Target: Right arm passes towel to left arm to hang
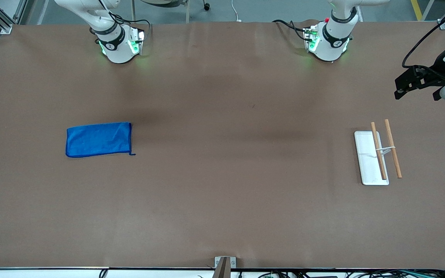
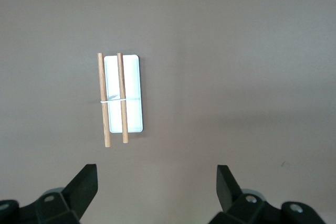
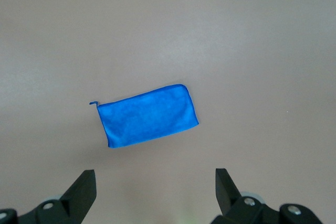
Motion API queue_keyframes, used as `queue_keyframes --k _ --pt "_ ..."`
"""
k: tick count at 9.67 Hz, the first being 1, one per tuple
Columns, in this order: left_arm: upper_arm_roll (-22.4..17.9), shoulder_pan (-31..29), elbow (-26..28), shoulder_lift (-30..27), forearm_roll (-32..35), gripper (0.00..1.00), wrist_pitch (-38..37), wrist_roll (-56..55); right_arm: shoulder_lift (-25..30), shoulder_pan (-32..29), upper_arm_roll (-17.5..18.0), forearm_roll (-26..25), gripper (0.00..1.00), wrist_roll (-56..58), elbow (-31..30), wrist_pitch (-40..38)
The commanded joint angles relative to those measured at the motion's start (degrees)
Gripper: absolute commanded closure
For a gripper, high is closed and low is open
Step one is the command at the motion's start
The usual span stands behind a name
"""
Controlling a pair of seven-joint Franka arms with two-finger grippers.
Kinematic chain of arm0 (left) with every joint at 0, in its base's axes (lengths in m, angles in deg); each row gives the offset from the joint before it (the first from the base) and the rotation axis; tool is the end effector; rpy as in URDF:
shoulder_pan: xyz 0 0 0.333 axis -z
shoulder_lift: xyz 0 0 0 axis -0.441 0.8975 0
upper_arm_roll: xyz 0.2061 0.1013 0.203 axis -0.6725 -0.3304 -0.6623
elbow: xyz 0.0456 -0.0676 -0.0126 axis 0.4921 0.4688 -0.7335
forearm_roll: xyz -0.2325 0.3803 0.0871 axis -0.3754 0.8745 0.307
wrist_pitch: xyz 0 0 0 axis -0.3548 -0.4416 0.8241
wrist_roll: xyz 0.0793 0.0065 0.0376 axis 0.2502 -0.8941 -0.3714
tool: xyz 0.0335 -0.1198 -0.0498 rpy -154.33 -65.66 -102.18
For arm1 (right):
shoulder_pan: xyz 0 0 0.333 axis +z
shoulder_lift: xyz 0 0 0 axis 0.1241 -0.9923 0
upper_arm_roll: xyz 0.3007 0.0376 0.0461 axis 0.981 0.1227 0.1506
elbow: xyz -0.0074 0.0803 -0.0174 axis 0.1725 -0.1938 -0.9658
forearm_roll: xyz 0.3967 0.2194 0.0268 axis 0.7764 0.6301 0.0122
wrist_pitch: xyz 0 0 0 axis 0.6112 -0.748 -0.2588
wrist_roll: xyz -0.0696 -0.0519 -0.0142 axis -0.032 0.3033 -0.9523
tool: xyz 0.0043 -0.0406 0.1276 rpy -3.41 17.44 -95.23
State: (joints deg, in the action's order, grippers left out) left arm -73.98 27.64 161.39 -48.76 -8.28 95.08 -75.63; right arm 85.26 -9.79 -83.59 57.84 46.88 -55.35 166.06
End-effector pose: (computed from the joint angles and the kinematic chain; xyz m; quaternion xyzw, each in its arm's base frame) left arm 0.6086 -0.0581 0.6297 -0.9993 0.0320 -0.0172 0.0102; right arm 0.5795 -0.0949 0.6386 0.9966 -0.0803 0.0053 0.0154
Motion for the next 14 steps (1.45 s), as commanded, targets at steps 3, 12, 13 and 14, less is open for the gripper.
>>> queue_keyframes --k 3,12,13,14 --pt "-0.23 -0.07 -0.27 0.68 0.03 0.0 -0.89 0.58 -0.14 -1.03 0.66 -0.06 0.0 -0.89 0.77 -0.68" --pt "-0.31 0.01 -0.27 1.12 -0.76 0.0 -1.33 -0.22 -0.76 2.14 1.18 -0.67 0.0 6.85 -26.66 20.94" --pt "-0.23 -0.07 -0.27 1.21 -0.76 0.0 -1.33 -0.04 -1.54 2.14 1.18 -0.67 0.0 7.2 -33.96 30.51" --pt "-0.23 0.01 -0.36 1.21 -0.85 0.0 -1.33 -0.04 -4.25 2.05 1.18 -0.76 0.0 7.29 -38.56 38.09"
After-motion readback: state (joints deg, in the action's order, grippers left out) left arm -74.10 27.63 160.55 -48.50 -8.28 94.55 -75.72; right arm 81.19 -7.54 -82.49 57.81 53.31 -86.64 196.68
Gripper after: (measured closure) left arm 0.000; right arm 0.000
